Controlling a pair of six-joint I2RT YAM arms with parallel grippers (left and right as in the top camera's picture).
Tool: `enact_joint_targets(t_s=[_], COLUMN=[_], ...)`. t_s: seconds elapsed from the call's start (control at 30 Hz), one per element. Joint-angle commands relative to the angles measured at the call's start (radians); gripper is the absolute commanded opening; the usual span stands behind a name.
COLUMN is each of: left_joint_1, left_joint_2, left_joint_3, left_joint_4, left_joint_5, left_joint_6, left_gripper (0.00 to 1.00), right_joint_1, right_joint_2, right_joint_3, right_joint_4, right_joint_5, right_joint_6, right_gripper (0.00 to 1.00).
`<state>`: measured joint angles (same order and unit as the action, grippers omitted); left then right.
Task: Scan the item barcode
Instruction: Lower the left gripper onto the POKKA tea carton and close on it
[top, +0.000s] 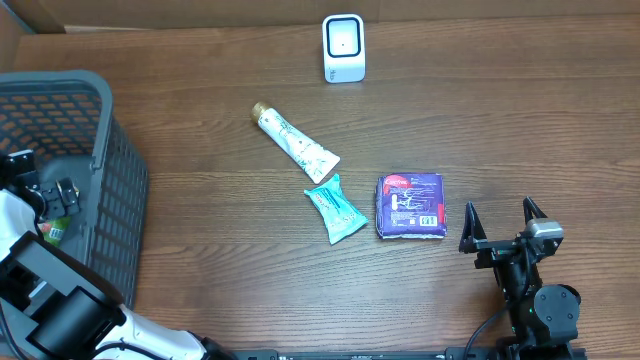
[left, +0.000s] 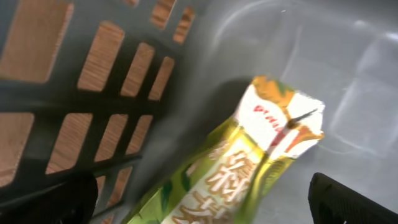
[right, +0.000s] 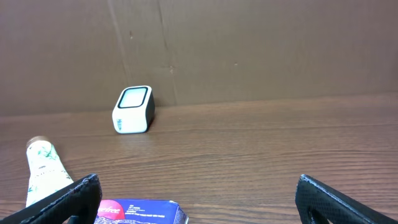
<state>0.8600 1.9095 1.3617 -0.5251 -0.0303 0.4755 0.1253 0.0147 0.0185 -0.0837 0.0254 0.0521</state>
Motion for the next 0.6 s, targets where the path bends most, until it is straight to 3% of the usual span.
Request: enact_joint_targets(t_s=[0.0,0.17,0.27,0.33,0.47,0.57], left_joint_1=[0.008,0.005,0.003,0.003,0.003,0.003], left_joint_2=[0.057,0.12,0.145,0.148,0.147,0.147], left_joint_3=[-0.005,-0.005,-0.005,-0.005,-0.002,-0.002], left_joint_4=[0.002,0.006,0.005,0.006,0.006,0.006], left_joint_5=[0.003,0.005,0.005,0.007,0.013,0.013], left_joint_6=[0.018,0.018,0.018,0.016,0.01,-0.019], left_gripper=[1.0,0.99,0.91,0.83,0.47,0.43], right_joint_1=[0.005,0.005,0.005,0.005,0.005,0.005], right_joint_2=[-0.012,-0.012,-0.012,-0.012,-0.012,-0.012], right_joint_3=[-0.011,-0.011,-0.011,-0.011,-0.011,-0.011], right_joint_4=[0.003,0.003,0.003,0.003,0.003,0.003], right_joint_5=[-0.004,-0.004,-0.004,-0.004,-0.004,-0.004], right_joint_6=[0.008,0.008,0.008,0.008,0.008,0.008], right_gripper=[1.0,1.0,1.0,1.0,1.0,1.0])
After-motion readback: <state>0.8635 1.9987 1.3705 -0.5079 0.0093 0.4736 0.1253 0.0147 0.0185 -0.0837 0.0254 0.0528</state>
